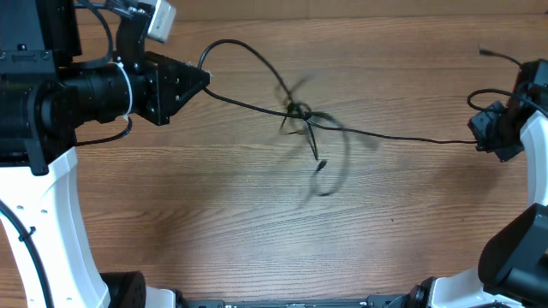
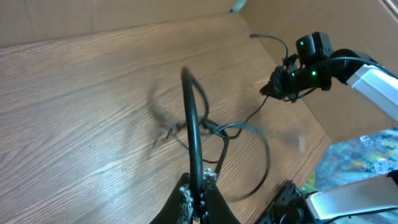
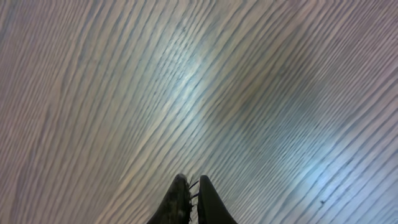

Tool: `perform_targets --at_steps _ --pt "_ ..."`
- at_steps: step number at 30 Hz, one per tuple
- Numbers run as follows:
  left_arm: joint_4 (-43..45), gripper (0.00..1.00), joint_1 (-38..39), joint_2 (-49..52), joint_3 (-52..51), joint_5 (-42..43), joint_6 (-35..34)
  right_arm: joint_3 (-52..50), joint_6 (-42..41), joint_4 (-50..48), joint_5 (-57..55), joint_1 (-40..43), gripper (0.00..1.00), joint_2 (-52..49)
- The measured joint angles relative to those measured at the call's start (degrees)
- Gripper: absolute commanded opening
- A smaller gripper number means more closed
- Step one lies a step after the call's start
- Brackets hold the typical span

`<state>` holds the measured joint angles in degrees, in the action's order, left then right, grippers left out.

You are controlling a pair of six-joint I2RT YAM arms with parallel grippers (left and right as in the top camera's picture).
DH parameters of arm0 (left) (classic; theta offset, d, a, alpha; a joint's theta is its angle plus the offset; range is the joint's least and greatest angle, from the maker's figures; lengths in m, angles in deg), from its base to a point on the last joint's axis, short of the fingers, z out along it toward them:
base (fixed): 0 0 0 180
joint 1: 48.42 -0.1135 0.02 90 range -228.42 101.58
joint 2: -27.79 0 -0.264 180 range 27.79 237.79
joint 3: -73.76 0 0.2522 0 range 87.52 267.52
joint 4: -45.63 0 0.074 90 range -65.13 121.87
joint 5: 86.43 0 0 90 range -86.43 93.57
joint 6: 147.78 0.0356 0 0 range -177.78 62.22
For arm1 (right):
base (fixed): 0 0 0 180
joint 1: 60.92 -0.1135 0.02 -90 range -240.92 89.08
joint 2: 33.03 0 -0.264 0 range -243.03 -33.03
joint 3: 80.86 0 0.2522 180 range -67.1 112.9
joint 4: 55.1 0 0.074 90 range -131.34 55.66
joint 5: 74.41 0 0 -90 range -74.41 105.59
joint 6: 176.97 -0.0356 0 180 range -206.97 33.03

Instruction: Untangle cables

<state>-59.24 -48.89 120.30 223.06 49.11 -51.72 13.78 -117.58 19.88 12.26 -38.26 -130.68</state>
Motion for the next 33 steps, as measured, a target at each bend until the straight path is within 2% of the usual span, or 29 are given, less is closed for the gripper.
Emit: perform_targets --at_steps 9,17,23,26,27,30,33 --pt "1.8 0.04 -0.3 0.0 0.0 -3.9 -0.5 0.0 3.0 -0.2 -4.4 3.0 0.04 0.0" --pt "5.5 0.04 -5.6 0.0 0.0 -11.3 -4.9 0.0 3.9 -0.6 -5.9 13.0 0.04 0.0" --pt "6.1 0.04 -9.6 0.0 0.0 -13.3 -7.6 0.0 5.0 -1.2 -3.9 18.6 0.06 0.0" --pt "6.5 0.04 -10.5 0.0 0.0 -13.3 -8.4 0.0 6.4 -2.3 -0.3 19.3 0.93 0.0" --pt "6.7 0.04 -10.5 0.0 0.0 -13.3 -8.7 0.0 7.2 -3.2 1.5 19.3 1.0 0.0" --pt "6.7 0.04 -10.5 0.0 0.0 -13.2 -8.9 0.0 12.0 -6.0 11.3 18.9 1.0 0.0" --pt "6.1 0.04 -10.5 0.0 0.0 -11.6 -8.7 0.0 19.8 -8.0 26.5 17.7 1.0 0.0"
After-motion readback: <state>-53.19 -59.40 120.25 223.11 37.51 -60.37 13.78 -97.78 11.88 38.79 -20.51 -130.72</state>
